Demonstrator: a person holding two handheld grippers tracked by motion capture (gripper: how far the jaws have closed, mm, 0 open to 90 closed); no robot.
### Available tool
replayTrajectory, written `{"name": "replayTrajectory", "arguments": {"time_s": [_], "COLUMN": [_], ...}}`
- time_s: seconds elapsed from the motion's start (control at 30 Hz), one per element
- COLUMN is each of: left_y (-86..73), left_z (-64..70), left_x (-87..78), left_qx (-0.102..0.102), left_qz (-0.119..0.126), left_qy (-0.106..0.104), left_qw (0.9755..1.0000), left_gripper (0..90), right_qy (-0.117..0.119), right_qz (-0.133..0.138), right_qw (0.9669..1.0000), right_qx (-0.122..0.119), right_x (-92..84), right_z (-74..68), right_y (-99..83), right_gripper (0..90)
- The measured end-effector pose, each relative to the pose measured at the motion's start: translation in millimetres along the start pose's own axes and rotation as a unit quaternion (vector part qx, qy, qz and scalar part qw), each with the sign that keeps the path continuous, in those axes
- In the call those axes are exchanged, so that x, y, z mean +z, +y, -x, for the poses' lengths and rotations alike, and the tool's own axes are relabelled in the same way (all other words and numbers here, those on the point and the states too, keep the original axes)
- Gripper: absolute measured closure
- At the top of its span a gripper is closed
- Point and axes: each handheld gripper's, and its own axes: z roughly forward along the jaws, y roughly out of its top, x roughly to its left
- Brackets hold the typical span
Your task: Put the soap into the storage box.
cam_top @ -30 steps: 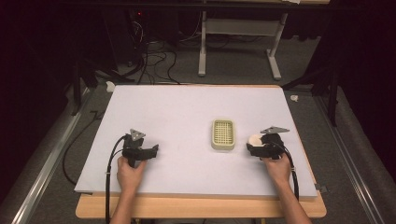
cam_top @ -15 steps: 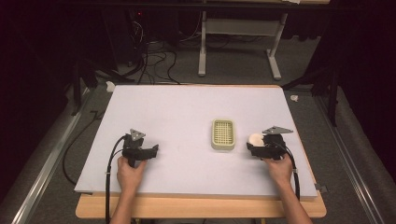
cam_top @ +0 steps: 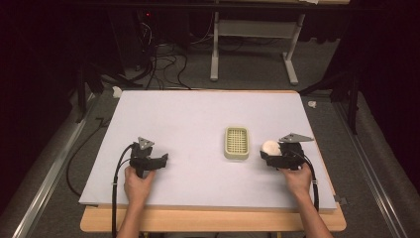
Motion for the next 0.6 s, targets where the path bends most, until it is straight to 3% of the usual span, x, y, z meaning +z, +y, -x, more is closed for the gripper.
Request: {"name": "replayTrajectory", "arguments": {"time_s": [0.6], "left_y": [0.0], "left_z": [0.2], "left_x": [-0.1], "left_qx": [0.001], "left_qz": [0.0], "left_qy": [0.001], "left_qw": [1.0], "left_gripper": [19.7], "right_qy": [0.023], "right_qz": [0.008], "right_qw": [0.9996], "right_qx": [-0.015], "right_x": [-5.1], "right_z": [-13.7], "right_y": [9.2], "right_gripper": [24.6]}}
